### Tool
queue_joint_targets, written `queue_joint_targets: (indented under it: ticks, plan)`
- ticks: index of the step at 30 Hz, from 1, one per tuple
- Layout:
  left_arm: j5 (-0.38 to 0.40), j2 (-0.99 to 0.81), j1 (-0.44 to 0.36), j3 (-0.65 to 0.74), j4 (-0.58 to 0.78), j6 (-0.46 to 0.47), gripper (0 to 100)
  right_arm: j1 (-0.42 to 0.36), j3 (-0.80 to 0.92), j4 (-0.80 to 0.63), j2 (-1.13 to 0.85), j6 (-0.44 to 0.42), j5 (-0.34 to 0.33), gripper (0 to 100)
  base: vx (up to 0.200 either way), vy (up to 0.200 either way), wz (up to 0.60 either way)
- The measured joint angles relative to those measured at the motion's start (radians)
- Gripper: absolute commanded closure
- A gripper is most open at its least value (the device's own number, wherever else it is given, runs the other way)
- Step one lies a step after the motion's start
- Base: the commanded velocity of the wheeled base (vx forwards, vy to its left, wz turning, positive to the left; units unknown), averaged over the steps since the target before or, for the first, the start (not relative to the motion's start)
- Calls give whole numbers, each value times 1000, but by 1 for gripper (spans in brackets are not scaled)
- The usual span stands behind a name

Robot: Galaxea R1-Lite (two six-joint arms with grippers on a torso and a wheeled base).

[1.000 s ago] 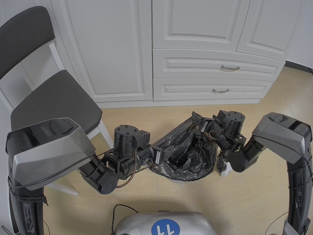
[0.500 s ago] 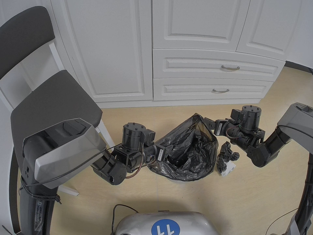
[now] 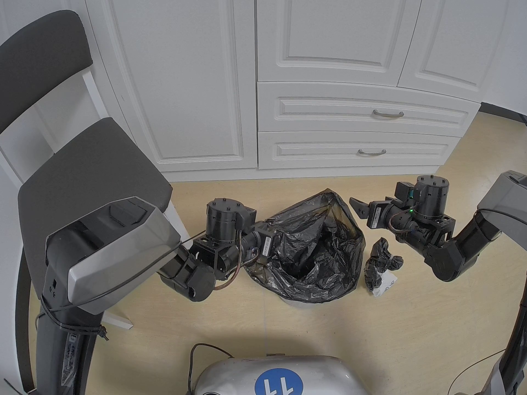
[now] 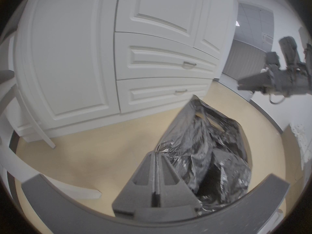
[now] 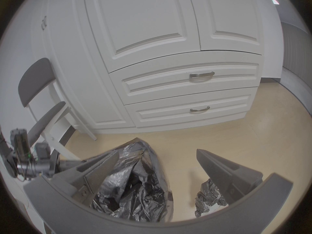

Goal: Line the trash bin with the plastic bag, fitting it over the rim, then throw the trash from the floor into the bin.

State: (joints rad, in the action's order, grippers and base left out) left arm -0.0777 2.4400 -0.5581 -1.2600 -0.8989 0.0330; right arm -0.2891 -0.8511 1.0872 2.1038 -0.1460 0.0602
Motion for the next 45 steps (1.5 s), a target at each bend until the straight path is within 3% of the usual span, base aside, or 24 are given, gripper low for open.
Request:
queue_joint_targets:
  ticks: [9, 17, 18, 25, 33, 40, 45]
  plan:
    - [-77, 39, 33, -123, 1, -8, 100, -6, 128, 2, -4, 179, -72, 0, 0, 0, 0]
    - [-82, 91, 38, -189, 3, -8, 100, -19, 179, 1, 6, 202, -77, 0, 0, 0, 0]
    - [-82, 95, 39, -191, 4, -8, 0, -21, 179, 2, 9, 203, -76, 0, 0, 0, 0]
    - [-81, 76, 40, -142, -2, -9, 0, -32, 173, -1, 42, 226, -59, 0, 0, 0, 0]
    - [-75, -13, 35, 30, -42, -8, 0, -10, 111, -4, 118, 251, 32, 0, 0, 0, 0]
    - [-69, -89, 24, 230, -127, -4, 0, 77, 70, -14, 180, 357, 65, 0, 0, 0, 0]
    - [-67, -114, 19, 292, -127, 2, 0, 134, 51, -31, 221, 402, 74, 0, 0, 0, 0]
